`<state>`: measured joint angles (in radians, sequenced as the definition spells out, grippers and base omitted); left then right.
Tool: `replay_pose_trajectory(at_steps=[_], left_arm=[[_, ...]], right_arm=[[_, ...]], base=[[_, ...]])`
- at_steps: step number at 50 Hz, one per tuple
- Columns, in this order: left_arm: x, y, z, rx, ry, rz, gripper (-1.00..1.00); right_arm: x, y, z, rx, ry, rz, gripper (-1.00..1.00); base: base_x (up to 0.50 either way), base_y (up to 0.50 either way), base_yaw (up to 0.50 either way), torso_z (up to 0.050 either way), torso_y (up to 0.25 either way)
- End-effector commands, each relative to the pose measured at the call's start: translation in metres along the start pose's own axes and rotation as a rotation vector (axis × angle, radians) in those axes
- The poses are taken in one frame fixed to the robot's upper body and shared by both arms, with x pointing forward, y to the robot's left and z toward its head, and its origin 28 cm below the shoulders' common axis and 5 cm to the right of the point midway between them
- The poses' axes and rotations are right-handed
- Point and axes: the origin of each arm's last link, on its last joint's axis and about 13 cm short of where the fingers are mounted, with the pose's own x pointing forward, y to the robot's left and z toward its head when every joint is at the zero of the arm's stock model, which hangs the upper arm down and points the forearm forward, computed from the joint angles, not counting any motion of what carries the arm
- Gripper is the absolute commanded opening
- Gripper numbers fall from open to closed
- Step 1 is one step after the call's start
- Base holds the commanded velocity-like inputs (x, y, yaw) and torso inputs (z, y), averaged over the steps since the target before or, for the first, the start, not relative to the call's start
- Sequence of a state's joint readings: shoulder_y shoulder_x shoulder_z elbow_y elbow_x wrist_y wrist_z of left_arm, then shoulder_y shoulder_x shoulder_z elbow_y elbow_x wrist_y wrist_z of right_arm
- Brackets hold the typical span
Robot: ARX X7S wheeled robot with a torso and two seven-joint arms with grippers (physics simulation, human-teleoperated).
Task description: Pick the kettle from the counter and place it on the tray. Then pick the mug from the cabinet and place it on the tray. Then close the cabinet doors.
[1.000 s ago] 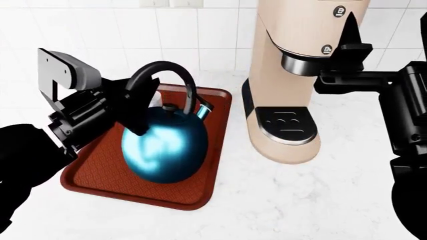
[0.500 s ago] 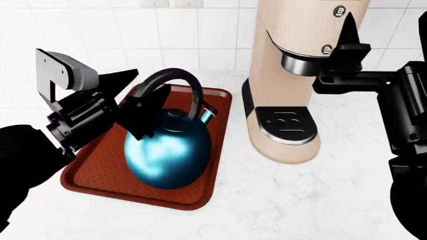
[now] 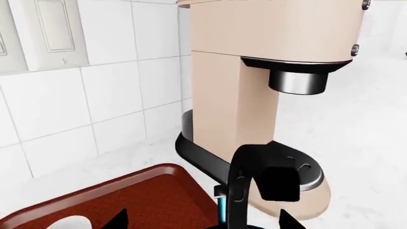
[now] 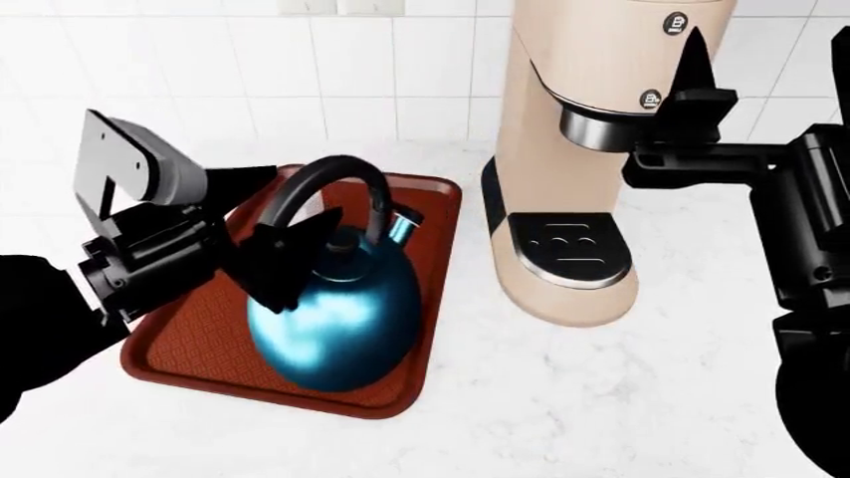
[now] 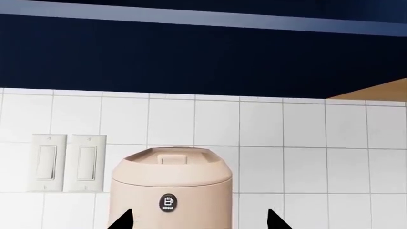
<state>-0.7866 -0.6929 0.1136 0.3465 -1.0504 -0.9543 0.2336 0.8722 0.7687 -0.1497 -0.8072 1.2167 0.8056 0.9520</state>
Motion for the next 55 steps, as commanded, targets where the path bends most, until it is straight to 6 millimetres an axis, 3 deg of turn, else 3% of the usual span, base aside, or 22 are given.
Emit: replay_pose_trajectory(at_steps=[1,11,19,55], left_arm=[[-0.003,-0.004,-0.014,-0.011,0.099,-0.021,1.0],[-0.007,-0.004,-0.008,-0.004,0.085,-0.021,1.0],[-0.013,-0.008,0.012,0.017,0.048,-0.026,1.0],[-0.043,-0.023,0.057,0.097,-0.066,-0.024,1.0]], right_arm=[[0.0,0.0,-0.001,0.002,0.001,0.0,1.0],[0.0,0.001,-0.001,0.002,0.003,0.004,1.0],[0.001,0.002,-0.001,0.001,0.004,0.007,1.0],[0.001,0.003,0.001,0.01,-0.003,0.013,1.0]], base=[[0.0,0.0,0.0,0.0,0.0],[0.0,0.0,0.0,0.0,0.0],[0.0,0.0,0.0,0.0,0.0],[0.0,0.0,0.0,0.0,0.0]])
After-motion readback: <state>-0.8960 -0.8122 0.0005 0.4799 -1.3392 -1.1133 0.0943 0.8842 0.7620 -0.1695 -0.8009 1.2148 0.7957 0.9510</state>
